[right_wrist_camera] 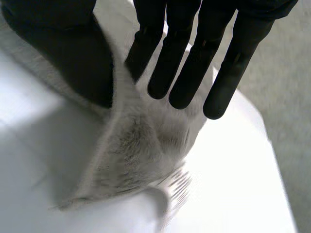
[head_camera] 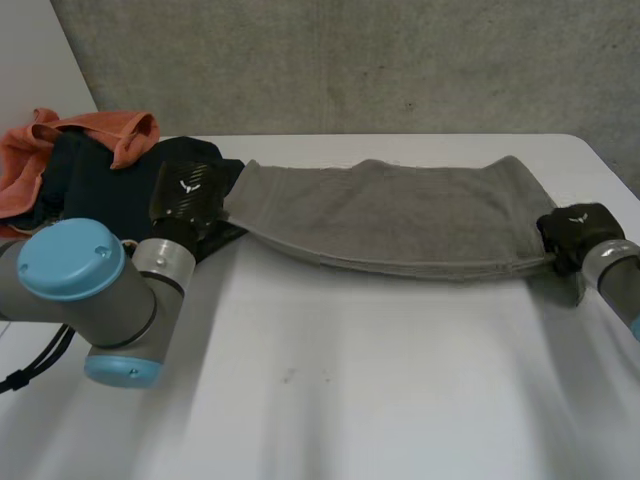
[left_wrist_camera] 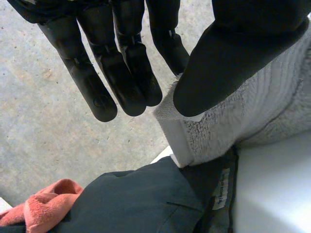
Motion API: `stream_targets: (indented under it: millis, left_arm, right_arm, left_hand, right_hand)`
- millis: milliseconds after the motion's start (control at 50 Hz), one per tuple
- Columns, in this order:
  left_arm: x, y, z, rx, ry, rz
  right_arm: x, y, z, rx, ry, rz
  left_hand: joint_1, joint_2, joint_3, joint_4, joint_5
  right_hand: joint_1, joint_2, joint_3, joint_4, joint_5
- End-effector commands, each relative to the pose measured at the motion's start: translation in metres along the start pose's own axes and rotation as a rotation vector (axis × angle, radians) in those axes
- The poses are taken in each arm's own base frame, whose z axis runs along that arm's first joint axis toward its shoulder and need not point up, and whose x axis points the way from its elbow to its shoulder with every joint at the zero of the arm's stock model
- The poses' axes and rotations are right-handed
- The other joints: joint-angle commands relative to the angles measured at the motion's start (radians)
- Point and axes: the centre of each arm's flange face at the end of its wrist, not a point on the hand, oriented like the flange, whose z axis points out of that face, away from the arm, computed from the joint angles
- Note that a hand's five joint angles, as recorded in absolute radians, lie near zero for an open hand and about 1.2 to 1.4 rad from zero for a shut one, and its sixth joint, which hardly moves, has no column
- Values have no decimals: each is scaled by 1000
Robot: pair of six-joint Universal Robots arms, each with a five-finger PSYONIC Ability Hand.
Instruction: Fold the laundry.
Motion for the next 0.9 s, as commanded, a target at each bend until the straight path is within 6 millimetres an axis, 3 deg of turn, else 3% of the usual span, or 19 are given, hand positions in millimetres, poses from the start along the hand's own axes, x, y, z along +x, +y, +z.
stream_targets:
  millis: [20,80,160,320,400,460,540,560,640,660,700,780,900]
  left_arm:
    - [-9,-16,-6,28,-20,2]
    - [-11,-22,-9,31,-21,2]
    - [-13,-24,-14,23,-19,0]
    - [-12,-25,-37,-64,25,6]
    - [-13,-26,-62,-176,73,14]
    - [-16,-31,-89,-286,124,50]
    - [-21,-39,-131,-424,205,118]
    - [-22,-42,-151,-486,255,161]
    - [-21,-43,-195,-621,385,251]
    - [-21,-43,-198,-624,393,259]
    - [-21,-44,-195,-598,385,273]
    - [-15,-35,-172,-531,350,283]
    - [-3,-14,-111,-430,279,288]
  right_arm:
    - [18,8,-1,-35,42,201]
    - [25,8,-2,-35,57,204]
    - [23,13,0,-49,47,177]
    - [16,20,-19,-96,24,-52]
    - [21,4,-48,-97,26,-174]
    - [24,3,-69,-140,7,-246]
    - [33,9,-109,-268,-47,-369]
    - [34,13,-126,-327,-87,-420]
    - [36,23,-153,-427,-191,-506]
    - [37,24,-154,-432,-201,-509]
    - [37,26,-153,-422,-206,-495]
    - [43,21,-143,-344,-147,-478]
    - [50,29,-94,-237,-73,-394]
  left_hand:
    - [249,197,202,196,227]
    - [249,197,202,196,227]
    - [249,197,202,196,227]
    - [249,197,202,196,227]
    - [249,197,202,196,227]
    - [249,197,202,196,227]
    - [249,197,202,196,227]
    - [249,197,202,196,227]
    - [249,197,202,196,227]
    - [249,197,202,196,227]
    - [249,197,202,196,227]
    - [249,197,202,196,227]
    - [249,197,202,196,227]
  right_hand:
    - [-156,-154,-159,-161,-168]
    - [-154,-152,-157,-159,-166]
    - [382,384,379,376,369]
    - [383,385,380,377,370]
    - [383,385,380,377,370]
    - [383,385,380,377,370]
    - [383,385,380,377,370]
    - [383,385,380,377,370]
    - [383,385,380,377,370]
    - [383,385,380,377,370]
    - [383,385,380,377,370]
    - [383,385,380,377,370]
    - [383,385,380,377,370]
